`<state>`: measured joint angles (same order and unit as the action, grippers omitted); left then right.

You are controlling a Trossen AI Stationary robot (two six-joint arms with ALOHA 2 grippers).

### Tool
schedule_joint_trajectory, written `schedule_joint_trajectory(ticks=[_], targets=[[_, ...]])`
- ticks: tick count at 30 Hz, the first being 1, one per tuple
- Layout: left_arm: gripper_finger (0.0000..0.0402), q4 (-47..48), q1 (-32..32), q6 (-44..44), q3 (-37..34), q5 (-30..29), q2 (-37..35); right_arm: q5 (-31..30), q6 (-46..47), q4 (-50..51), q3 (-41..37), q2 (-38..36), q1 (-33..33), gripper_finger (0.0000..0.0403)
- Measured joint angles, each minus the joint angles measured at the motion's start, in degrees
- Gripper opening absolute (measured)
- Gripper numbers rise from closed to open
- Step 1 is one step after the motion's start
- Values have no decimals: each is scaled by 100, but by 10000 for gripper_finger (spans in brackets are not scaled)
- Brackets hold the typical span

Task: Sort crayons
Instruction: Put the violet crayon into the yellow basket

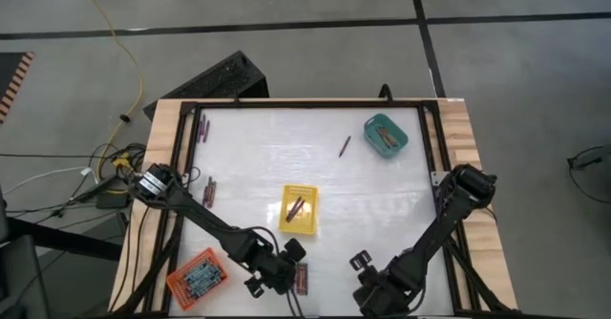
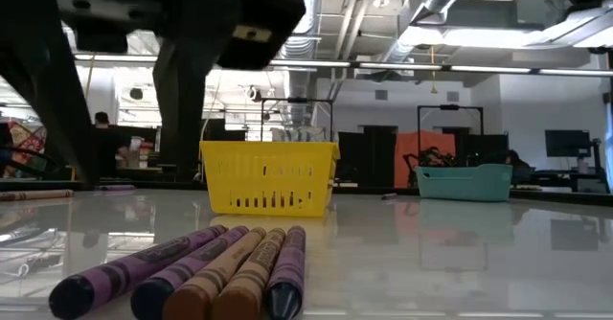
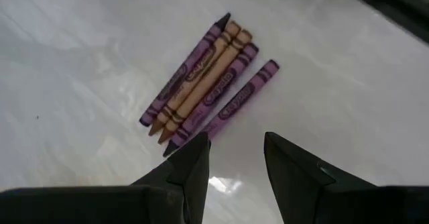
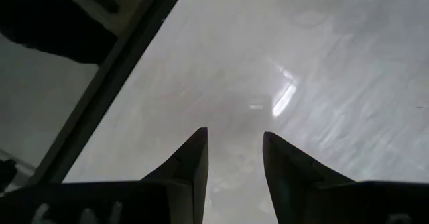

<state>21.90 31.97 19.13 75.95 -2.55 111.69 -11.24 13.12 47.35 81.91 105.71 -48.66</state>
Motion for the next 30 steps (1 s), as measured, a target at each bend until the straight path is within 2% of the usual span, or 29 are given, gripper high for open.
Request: schedule_joint_trajectory(ticks=[9,30], targets=[[132,-350,-90,465,8,289,197,-101,104,-21,2,0,-42,136],[132,-630,-139,743,6,739,392,-124,203,-129,9,0,-40,136]])
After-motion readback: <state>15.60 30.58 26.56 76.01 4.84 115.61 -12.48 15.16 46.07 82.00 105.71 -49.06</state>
